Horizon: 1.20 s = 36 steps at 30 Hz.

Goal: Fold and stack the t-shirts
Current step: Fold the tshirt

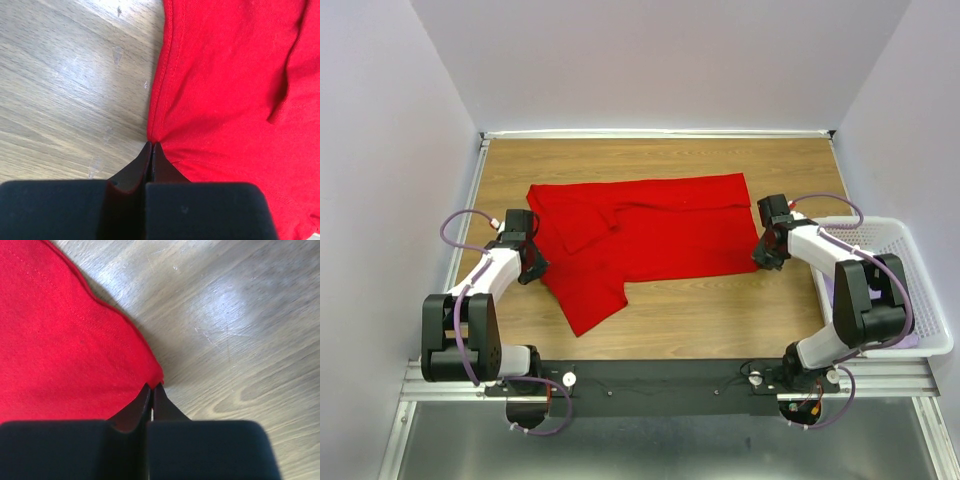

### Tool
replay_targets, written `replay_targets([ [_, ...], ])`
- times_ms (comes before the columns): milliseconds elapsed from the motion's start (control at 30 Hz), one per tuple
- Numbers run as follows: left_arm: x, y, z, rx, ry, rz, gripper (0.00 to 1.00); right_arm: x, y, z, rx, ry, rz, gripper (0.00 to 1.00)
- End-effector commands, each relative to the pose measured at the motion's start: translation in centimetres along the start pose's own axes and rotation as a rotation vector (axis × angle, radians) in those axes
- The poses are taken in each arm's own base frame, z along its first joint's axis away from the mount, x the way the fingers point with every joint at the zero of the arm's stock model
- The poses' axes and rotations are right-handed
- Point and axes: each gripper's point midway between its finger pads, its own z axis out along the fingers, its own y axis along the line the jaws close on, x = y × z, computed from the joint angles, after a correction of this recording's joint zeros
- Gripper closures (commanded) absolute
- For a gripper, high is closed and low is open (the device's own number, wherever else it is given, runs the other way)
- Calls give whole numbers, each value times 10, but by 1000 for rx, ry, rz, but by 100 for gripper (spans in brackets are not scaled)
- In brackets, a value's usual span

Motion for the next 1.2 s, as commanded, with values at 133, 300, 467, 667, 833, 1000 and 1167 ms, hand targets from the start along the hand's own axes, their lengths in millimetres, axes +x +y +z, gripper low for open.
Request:
replay_targets([
  [133,-15,1,-16,-8,-24,28,100,9,-19,-11,77,57,-91,99],
  [300,-18,-2,-23,5,-8,62,100,-12,-4,-29,41,53,-144,99],
  [467,-27,-7,-28,13,-5,85,100,-26,7,-41,23,61,-179,99],
  [667,-44,-14,-32,34,-15,105,100,-43,20,-48,13,64,-208,99],
  [833,-65,-25,-37,61,-29,118,100,-49,29,-43,10,83,-223,99],
  [1000,-81,-29,-29,72,-20,122,100,-64,40,-39,13,65,-229,99],
  [1167,-96,-38,-25,94,-23,125,100,-72,46,-29,23,68,-233,99],
])
